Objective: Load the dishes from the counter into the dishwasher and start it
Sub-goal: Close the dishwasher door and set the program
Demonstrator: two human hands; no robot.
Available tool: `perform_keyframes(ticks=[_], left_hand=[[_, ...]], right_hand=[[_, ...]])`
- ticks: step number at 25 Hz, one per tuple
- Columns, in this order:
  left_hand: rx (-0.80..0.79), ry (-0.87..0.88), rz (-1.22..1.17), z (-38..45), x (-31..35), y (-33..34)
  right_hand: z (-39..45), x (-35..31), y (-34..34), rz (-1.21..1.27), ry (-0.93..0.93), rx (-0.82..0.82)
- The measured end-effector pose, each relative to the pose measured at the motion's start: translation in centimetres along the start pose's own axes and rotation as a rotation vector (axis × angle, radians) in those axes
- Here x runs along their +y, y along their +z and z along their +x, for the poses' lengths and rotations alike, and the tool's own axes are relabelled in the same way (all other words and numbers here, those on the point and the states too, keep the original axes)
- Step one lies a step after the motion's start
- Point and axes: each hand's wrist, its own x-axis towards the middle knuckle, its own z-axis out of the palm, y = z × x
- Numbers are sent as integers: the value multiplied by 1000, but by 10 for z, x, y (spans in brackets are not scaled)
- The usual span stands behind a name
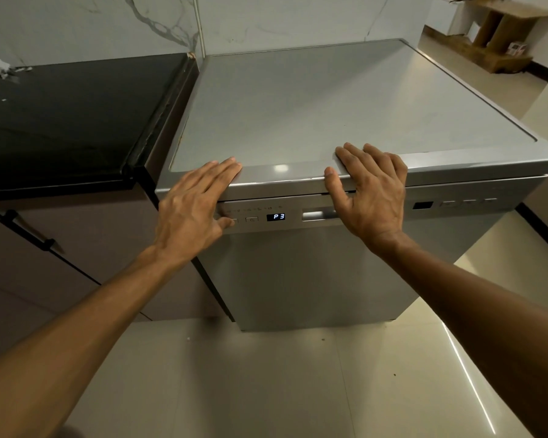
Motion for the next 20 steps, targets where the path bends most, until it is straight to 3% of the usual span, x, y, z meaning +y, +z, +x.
perform_keyframes(ticks=[12,17,20], left_hand=[[-10,-19,4,0,0,-1],[-2,-35,4,1,3,1],[6,-62,-22,1,5,1]], right_hand=[[1,-3,-4,1,-1,-34],[-2,41,-35,-93,-274,-319],[-2,77,-61,-135,-276,-388]])
